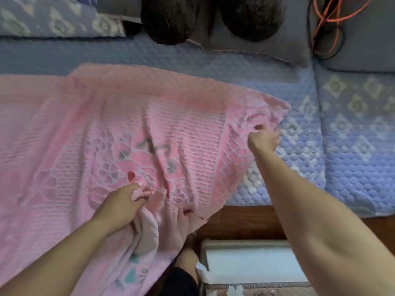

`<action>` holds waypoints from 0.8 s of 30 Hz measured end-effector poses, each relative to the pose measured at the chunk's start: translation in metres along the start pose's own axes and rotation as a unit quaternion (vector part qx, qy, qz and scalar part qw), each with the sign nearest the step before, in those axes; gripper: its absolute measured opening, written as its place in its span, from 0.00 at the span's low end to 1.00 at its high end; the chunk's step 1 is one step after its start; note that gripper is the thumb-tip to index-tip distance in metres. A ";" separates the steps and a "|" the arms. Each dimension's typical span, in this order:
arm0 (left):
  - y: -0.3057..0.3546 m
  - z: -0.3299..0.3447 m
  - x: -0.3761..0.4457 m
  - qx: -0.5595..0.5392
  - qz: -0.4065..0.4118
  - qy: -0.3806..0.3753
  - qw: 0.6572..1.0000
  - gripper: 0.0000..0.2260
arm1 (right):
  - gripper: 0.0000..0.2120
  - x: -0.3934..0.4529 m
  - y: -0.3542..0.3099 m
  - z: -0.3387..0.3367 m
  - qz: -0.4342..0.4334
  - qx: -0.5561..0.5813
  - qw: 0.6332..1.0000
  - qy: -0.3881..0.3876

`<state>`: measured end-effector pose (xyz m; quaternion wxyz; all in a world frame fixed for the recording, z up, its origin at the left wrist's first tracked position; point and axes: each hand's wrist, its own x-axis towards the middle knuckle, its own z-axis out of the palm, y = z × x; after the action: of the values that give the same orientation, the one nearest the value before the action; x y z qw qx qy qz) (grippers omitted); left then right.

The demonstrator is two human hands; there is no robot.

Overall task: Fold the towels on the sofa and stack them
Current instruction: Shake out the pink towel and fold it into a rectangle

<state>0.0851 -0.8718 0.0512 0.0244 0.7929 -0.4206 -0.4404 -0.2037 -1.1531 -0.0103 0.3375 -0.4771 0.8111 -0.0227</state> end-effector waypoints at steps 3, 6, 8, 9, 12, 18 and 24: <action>0.003 0.013 0.003 -0.018 0.005 -0.044 0.999 0.04 | 0.17 0.056 0.013 -0.022 0.102 0.093 0.987 -0.088; 0.000 0.012 -0.005 -0.050 -0.004 -0.054 0.997 0.08 | 0.04 0.060 0.005 -0.015 0.114 0.259 0.954 -0.105; -0.002 0.004 -0.016 -0.068 -0.012 -0.059 0.996 0.09 | 0.07 0.048 -0.007 -0.006 0.064 0.318 0.944 -0.062; -0.001 -0.002 -0.025 -0.073 -0.012 -0.063 0.995 0.08 | 0.06 0.033 -0.016 -0.005 0.030 0.371 0.927 -0.055; 0.002 -0.028 -0.063 -0.064 -0.017 -0.065 0.996 0.06 | 0.06 -0.028 -0.047 -0.008 -0.015 0.509 0.852 -0.121; -0.015 -0.082 -0.174 -0.070 0.019 -0.127 0.989 0.06 | 0.11 -0.178 -0.083 -0.013 0.066 0.564 0.740 -0.361; -0.090 -0.116 -0.334 -0.106 -0.003 -0.016 0.994 0.05 | 0.08 -0.382 -0.152 -0.022 -0.130 0.429 0.812 -0.372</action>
<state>0.1405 -0.6223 0.3111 0.1002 0.7800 -0.3699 -0.4947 0.0204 -0.9406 0.2626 0.7780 -0.3569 0.4614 -0.2332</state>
